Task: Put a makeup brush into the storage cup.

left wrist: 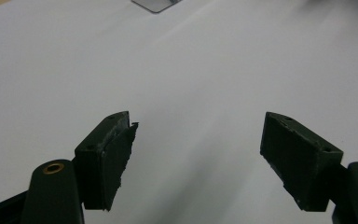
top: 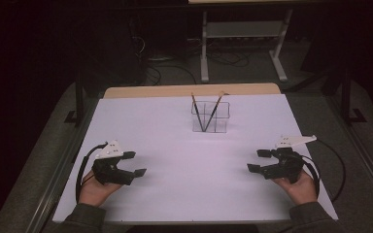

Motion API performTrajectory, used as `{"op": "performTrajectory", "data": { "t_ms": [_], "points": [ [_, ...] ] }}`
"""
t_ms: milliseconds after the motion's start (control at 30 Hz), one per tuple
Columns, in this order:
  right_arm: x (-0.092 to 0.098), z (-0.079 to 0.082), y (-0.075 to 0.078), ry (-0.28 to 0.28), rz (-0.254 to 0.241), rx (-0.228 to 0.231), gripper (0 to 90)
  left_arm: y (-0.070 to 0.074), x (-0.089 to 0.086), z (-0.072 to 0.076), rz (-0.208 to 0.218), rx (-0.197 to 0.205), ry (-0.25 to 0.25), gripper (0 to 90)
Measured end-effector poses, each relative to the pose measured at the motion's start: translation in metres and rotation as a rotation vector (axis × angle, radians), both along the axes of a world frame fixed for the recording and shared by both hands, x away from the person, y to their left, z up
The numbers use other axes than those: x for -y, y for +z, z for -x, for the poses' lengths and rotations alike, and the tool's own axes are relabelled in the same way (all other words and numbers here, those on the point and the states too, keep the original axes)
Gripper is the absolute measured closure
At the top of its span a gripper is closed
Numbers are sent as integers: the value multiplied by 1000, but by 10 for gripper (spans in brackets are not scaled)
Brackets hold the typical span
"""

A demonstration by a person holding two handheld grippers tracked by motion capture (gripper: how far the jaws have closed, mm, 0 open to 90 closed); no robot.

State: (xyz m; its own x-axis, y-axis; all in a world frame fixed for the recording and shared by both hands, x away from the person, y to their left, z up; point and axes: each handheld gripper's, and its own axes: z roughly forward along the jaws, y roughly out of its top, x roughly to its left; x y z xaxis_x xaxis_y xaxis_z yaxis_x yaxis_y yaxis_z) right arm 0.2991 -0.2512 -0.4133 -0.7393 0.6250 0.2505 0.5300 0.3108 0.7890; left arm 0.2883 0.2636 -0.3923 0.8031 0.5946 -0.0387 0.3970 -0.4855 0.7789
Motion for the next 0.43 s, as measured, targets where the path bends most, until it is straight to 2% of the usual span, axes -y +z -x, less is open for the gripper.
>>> {"op": "performTrajectory", "data": {
  "t_ms": [433],
  "points": [
    [0,4,-5,-4,2,-1,218,-1,1,-3,7,-2,-11,241]
  ]
}}
